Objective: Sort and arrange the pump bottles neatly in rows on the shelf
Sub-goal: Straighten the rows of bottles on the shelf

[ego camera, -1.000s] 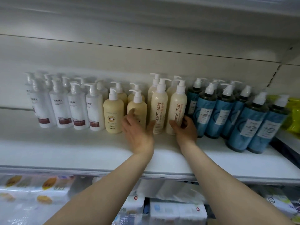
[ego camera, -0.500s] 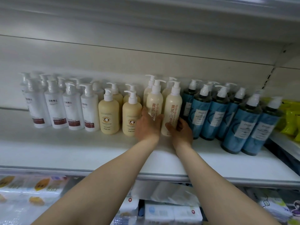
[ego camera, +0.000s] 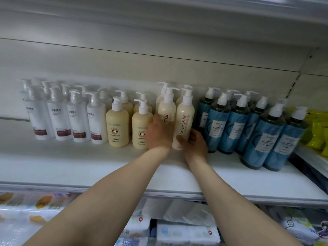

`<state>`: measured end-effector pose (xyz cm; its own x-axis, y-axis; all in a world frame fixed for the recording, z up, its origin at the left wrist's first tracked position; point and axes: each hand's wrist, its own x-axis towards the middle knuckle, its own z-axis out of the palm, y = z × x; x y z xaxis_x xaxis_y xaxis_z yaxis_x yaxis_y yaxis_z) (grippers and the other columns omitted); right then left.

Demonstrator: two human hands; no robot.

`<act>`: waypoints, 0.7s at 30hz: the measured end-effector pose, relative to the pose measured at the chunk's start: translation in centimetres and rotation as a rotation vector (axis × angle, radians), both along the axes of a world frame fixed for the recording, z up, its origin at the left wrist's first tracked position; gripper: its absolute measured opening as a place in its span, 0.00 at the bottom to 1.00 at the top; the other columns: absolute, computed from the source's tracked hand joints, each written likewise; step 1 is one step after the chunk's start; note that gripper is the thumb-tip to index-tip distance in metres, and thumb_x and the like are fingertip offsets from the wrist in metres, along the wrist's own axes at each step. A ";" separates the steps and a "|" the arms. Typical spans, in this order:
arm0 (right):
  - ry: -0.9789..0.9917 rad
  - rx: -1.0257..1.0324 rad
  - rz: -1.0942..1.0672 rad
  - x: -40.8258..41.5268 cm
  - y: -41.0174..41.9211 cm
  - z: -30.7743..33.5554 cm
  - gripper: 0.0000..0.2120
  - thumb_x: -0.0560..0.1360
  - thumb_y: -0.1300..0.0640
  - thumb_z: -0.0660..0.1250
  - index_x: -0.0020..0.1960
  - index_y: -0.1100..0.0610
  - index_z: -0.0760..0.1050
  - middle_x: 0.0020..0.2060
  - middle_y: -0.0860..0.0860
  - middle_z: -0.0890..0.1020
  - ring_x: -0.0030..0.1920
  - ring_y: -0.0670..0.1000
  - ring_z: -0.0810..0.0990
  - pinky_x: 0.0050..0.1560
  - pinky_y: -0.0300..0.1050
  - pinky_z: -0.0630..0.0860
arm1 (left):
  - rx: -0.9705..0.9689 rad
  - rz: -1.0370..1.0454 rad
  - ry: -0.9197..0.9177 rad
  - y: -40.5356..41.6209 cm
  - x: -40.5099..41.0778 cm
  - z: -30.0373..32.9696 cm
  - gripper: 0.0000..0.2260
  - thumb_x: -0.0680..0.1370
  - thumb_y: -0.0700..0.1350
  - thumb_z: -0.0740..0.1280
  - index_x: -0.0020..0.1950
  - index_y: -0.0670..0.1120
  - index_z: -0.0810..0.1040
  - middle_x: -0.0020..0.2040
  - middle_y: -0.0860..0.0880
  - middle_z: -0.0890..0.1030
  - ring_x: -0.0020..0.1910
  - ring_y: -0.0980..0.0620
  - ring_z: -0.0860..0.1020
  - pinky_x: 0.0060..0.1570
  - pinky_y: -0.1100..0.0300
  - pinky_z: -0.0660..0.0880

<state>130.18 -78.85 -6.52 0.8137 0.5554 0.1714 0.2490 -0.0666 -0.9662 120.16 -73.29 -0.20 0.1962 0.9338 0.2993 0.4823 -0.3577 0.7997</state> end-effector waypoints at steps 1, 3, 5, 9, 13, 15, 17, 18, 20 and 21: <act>-0.010 -0.007 -0.002 0.0 0.0 0.0 0.28 0.70 0.49 0.78 0.67 0.49 0.74 0.60 0.47 0.83 0.59 0.51 0.82 0.63 0.54 0.77 | 0.017 0.000 0.003 -0.1 -0.1 0.0 0.25 0.79 0.54 0.66 0.72 0.47 0.65 0.59 0.42 0.80 0.58 0.39 0.78 0.48 0.51 0.70; -0.032 -0.017 -0.010 -0.1 -0.1 0.1 0.28 0.70 0.49 0.78 0.68 0.49 0.74 0.60 0.48 0.83 0.59 0.51 0.82 0.64 0.53 0.77 | 0.036 0.000 -0.006 -0.2 -0.2 0.2 0.31 0.79 0.53 0.67 0.78 0.49 0.57 0.59 0.42 0.80 0.58 0.38 0.79 0.51 0.47 0.73; -0.050 -0.027 -0.016 -0.1 -0.2 0.2 0.28 0.71 0.48 0.78 0.68 0.49 0.74 0.60 0.48 0.83 0.60 0.51 0.82 0.64 0.51 0.77 | 0.035 -0.009 -0.063 -0.4 -0.4 0.1 0.32 0.78 0.52 0.68 0.77 0.50 0.57 0.56 0.42 0.81 0.55 0.38 0.80 0.51 0.46 0.74; -0.072 -0.051 -0.014 -0.3 -0.4 0.4 0.28 0.72 0.48 0.77 0.69 0.49 0.73 0.62 0.47 0.82 0.61 0.51 0.81 0.63 0.48 0.76 | -0.017 0.011 -0.185 -0.8 -2.4 -1.1 0.22 0.76 0.54 0.70 0.63 0.49 0.65 0.42 0.51 0.80 0.47 0.43 0.80 0.47 0.51 0.74; -0.082 -0.052 -0.020 -0.5 -0.7 0.6 0.28 0.73 0.48 0.76 0.70 0.50 0.72 0.63 0.48 0.81 0.61 0.51 0.80 0.63 0.48 0.75 | -0.108 0.107 -0.360 -0.3 -4.9 -2.9 0.21 0.72 0.52 0.75 0.54 0.48 0.66 0.44 0.52 0.75 0.45 0.45 0.78 0.40 0.56 0.66; -0.093 -0.061 -0.023 -0.6 -0.7 0.6 0.29 0.73 0.48 0.76 0.70 0.50 0.72 0.63 0.48 0.81 0.61 0.51 0.80 0.63 0.49 0.75 | -0.116 0.151 -0.357 0.0 -5.8 -3.7 0.22 0.71 0.50 0.76 0.56 0.46 0.67 0.53 0.48 0.76 0.49 0.42 0.77 0.42 0.55 0.67; -0.098 -0.067 -0.025 -0.6 -0.7 0.7 0.29 0.72 0.47 0.76 0.70 0.50 0.72 0.63 0.48 0.81 0.62 0.51 0.80 0.63 0.48 0.75 | -0.118 0.190 -0.337 0.4 -6.3 -4.0 0.26 0.72 0.49 0.77 0.62 0.43 0.68 0.60 0.44 0.73 0.53 0.39 0.76 0.44 0.54 0.67; -0.102 -0.071 -0.028 -0.6 -0.8 0.7 0.29 0.72 0.47 0.76 0.70 0.50 0.72 0.63 0.48 0.81 0.62 0.51 0.80 0.63 0.48 0.75 | -0.134 0.210 -0.336 0.6 -6.6 -3.9 0.28 0.72 0.49 0.77 0.64 0.42 0.67 0.63 0.43 0.71 0.55 0.38 0.76 0.45 0.54 0.66; -0.110 -0.076 -0.030 -0.5 -0.8 0.7 0.29 0.72 0.46 0.76 0.70 0.50 0.72 0.63 0.48 0.81 0.61 0.51 0.80 0.63 0.48 0.75 | -0.160 0.242 -0.377 1.1 -7.2 -3.8 0.31 0.71 0.49 0.78 0.66 0.41 0.66 0.65 0.42 0.69 0.58 0.39 0.75 0.48 0.53 0.68; -0.113 -0.076 -0.031 -0.5 -0.8 0.8 0.29 0.72 0.46 0.76 0.70 0.50 0.72 0.63 0.48 0.81 0.61 0.51 0.80 0.63 0.48 0.75 | -0.159 0.258 -0.405 1.4 -7.6 -3.8 0.33 0.70 0.49 0.79 0.67 0.41 0.66 0.66 0.42 0.68 0.60 0.39 0.74 0.52 0.52 0.69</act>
<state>129.65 -79.65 -5.76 0.8084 0.5453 0.2214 0.3529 -0.1480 -0.9239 112.53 -71.86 -4.04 -0.1496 0.9767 0.1542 0.1788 -0.1266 0.9757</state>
